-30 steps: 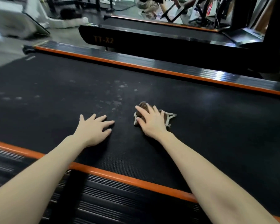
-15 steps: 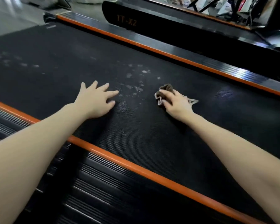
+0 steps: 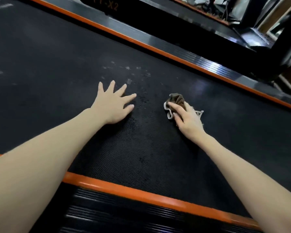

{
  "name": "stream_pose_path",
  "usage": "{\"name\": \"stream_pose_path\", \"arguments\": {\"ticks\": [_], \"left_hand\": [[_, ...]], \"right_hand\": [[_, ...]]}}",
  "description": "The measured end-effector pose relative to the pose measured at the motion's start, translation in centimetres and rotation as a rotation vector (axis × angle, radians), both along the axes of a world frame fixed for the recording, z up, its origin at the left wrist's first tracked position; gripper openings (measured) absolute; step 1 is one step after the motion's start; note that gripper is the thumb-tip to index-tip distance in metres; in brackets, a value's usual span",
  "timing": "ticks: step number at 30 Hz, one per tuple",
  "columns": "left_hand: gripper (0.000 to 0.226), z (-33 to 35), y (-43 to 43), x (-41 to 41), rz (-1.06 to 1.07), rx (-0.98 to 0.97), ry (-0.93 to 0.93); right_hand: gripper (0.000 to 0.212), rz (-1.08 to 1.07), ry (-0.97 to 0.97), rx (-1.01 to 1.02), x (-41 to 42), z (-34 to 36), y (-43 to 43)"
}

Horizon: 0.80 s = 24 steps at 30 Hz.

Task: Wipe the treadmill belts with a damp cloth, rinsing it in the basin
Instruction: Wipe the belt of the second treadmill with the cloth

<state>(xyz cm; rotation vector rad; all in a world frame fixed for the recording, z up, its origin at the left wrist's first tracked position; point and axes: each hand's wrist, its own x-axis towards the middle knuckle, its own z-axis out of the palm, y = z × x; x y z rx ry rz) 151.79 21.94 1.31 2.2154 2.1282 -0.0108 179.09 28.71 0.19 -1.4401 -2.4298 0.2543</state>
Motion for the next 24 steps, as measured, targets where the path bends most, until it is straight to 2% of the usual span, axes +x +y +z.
{"name": "stream_pose_path", "arguments": {"ticks": [5, 7, 9, 11, 13, 16, 19, 21, 24], "left_hand": [[0.055, -1.0, 1.2, 0.7, -0.07, 0.018, -0.03], [0.056, -1.8, 0.9, 0.7, -0.086, 0.031, -0.04], [0.057, -2.1, 0.8, 0.7, -0.081, 0.05, -0.061], [0.057, -2.3, 0.8, 0.7, -0.076, 0.063, -0.065], [0.056, -2.3, 0.9, 0.6, -0.086, 0.071, -0.077], [0.055, -2.2, 1.0, 0.3, -0.094, 0.053, -0.087], [0.055, -2.1, 0.9, 0.0, -0.098, 0.036, -0.088], [0.055, -2.1, 0.8, -0.1, -0.099, 0.032, -0.098], [0.055, -2.1, 0.8, -0.1, -0.102, 0.037, -0.103]], "right_hand": [[0.046, -0.092, -0.097, -0.129, 6.5, 0.8, -7.9], [0.049, -0.204, -0.119, -0.179, 8.9, 1.0, -10.4], [0.05, -0.371, -0.107, -0.204, 9.1, 1.4, -11.9], [0.048, -0.429, -0.126, -0.215, 6.1, 1.8, -12.7], [0.053, -0.278, -0.157, -0.19, 0.6, 1.7, -14.0], [0.048, -0.046, -0.227, -0.18, -6.8, 2.0, -16.3], [0.049, -0.004, -0.275, -0.247, -7.4, 2.7, -17.0], [0.053, -0.073, -0.253, -0.246, -5.8, 3.0, -17.8], [0.048, -0.383, -0.194, -0.239, -0.9, 2.2, -18.8]]}}
